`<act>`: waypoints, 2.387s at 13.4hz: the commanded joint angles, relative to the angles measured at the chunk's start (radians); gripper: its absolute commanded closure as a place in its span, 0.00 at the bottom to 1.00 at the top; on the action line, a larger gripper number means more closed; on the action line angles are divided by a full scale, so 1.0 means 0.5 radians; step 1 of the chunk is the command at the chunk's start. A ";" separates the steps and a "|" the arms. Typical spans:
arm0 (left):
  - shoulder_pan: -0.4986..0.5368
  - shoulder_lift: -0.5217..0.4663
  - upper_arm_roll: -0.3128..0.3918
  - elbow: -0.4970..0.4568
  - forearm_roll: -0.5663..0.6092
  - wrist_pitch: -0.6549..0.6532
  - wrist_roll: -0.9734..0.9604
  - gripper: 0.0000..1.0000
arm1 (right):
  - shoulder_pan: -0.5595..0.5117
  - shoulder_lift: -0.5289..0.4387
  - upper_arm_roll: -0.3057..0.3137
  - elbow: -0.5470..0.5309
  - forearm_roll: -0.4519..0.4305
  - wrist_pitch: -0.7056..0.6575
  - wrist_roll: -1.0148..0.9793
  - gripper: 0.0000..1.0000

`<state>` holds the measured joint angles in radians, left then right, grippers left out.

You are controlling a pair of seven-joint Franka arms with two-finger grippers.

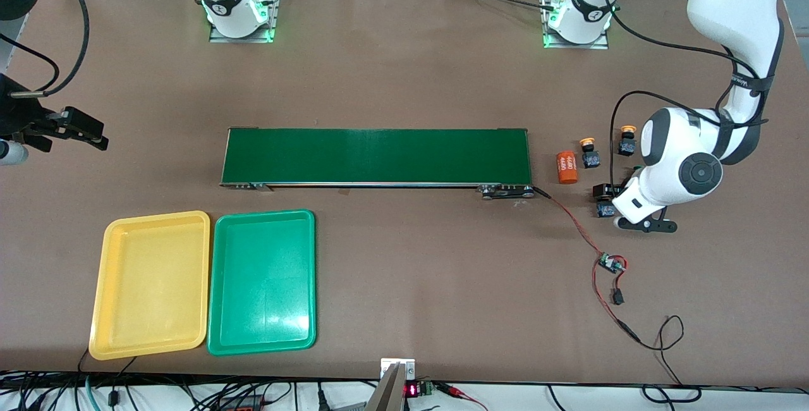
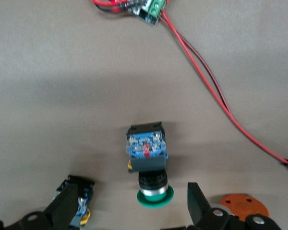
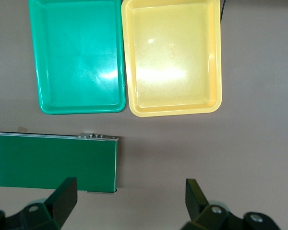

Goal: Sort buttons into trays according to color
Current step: 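Lower the left gripper and grasp a green-capped button switch, then carry the button to the conveyor belt and release it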

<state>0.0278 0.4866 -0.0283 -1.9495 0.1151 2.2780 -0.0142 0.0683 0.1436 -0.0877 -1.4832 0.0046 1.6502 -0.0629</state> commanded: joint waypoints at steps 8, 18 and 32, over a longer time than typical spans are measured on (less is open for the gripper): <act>0.015 0.171 -0.005 0.021 -0.132 0.221 0.019 0.00 | -0.005 -0.026 0.007 0.000 0.021 -0.027 -0.015 0.00; 0.015 0.089 -0.005 0.036 -0.132 0.218 0.022 1.00 | -0.011 -0.026 0.001 0.000 0.021 -0.030 -0.018 0.00; -0.249 -0.412 -0.734 -0.267 -0.184 -0.074 -0.751 1.00 | -0.011 -0.026 0.004 0.000 0.021 -0.030 -0.018 0.00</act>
<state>-0.1045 0.2981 -0.3706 -2.0678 0.0567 2.2316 -0.3736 0.0677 0.1433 -0.0883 -1.4831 0.0046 1.6488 -0.0630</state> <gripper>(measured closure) 0.590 0.000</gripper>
